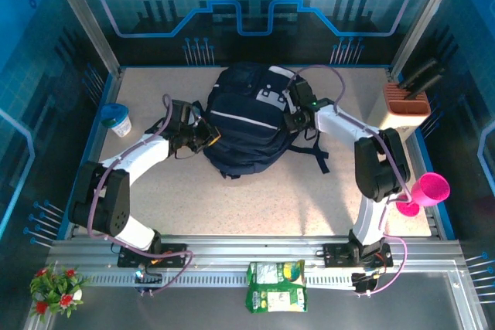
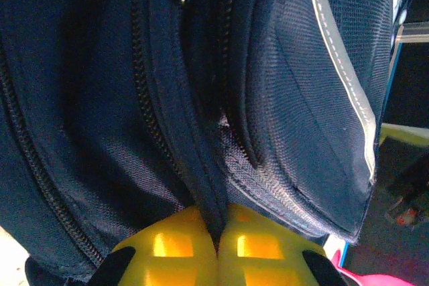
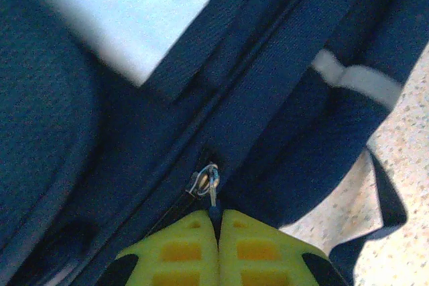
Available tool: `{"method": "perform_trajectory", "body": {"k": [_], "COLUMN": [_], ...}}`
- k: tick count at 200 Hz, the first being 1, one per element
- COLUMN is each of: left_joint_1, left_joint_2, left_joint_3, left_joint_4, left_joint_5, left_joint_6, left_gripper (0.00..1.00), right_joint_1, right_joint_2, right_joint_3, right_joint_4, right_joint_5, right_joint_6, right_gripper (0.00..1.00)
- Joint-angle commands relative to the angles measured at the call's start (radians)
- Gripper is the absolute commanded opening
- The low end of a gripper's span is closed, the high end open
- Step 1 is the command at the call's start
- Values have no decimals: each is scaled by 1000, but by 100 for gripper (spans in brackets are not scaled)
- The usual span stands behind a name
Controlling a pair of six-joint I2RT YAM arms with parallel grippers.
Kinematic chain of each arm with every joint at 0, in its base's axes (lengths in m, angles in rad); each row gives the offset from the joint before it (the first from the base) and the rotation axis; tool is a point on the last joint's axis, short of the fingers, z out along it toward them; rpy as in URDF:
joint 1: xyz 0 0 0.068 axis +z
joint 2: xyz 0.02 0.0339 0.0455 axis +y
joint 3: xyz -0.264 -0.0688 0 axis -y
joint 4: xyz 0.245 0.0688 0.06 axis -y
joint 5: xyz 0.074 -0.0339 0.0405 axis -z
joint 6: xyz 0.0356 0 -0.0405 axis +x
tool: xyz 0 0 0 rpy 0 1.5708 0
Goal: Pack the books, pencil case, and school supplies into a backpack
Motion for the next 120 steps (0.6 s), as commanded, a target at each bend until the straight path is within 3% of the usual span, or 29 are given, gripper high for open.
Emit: {"method": "perform_trajectory", "body": {"k": [1, 30, 54, 75, 102, 120], "left_joint_1": [13, 13, 13, 13, 13, 13], "left_joint_2": [-11, -4, -1, 2, 7, 11], "left_joint_3": [39, 42, 45, 45, 42, 38], "left_joint_4": [-83, -78, -77, -71, -52, -34], "left_joint_5": [43, 55, 54, 58, 62, 60], "left_joint_6": [88, 89, 88, 82, 65, 49], "left_gripper": [0, 0, 0, 0, 0, 0], "right_joint_1": [-82, -86, -91, -85, -78, -56], "right_joint_2": [39, 88, 63, -15, -145, -182], "right_joint_3": [89, 153, 145, 108, -30, -86], "right_joint_4": [-39, -98, -123, -132, -31, 20], "right_joint_5": [52, 101, 70, -41, -281, -394], "right_joint_6": [40, 110, 156, 154, 138, 149], "right_gripper": [5, 14, 21, 36, 58, 67]}}
